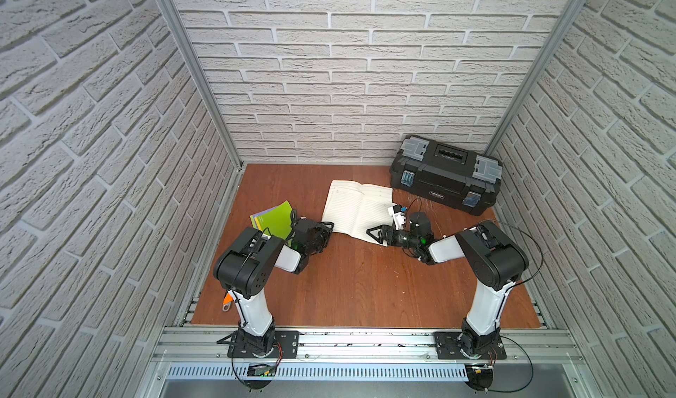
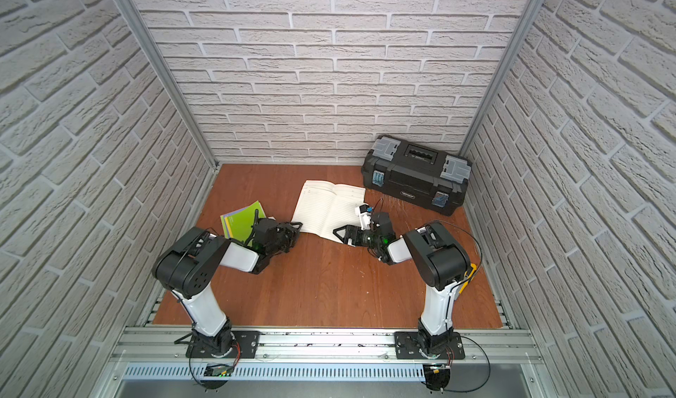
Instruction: Close the notebook
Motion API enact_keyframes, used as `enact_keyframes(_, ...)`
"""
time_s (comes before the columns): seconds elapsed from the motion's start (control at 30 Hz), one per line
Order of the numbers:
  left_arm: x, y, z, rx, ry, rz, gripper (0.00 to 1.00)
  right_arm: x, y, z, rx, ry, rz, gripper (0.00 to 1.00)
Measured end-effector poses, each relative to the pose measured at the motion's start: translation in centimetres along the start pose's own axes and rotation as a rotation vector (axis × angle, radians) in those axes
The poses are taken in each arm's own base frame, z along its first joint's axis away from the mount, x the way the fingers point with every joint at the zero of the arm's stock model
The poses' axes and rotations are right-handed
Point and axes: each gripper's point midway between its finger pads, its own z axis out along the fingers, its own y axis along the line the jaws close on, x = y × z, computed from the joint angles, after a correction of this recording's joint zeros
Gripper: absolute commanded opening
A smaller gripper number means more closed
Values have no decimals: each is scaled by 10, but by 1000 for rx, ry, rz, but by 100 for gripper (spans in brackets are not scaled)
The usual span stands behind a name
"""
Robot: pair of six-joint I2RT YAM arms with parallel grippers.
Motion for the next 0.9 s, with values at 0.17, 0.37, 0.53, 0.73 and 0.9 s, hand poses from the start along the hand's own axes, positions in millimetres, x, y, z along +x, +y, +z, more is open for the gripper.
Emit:
enact_keyframes(0.17,-5,-3,0,16,-10,-2,41,-1,1,2,-12,-2,-8,94)
enact_keyframes(0.37,-9,0,2,18,-13,-10,40,-1,1,2,-12,-2,-10,94)
enact_keyframes(0.53,-11,-4,3,28,-13,-10,41,-1,1,2,-12,-2,-13,94)
enact_keyframes(0.73,-16,-7,6,38,-15,-14,41,-1,1,2,-13,-1,-15,94)
enact_keyframes(0.9,-21,-19,11,60,-15,-8,36,-1,1,2,-15,-1,-16,94)
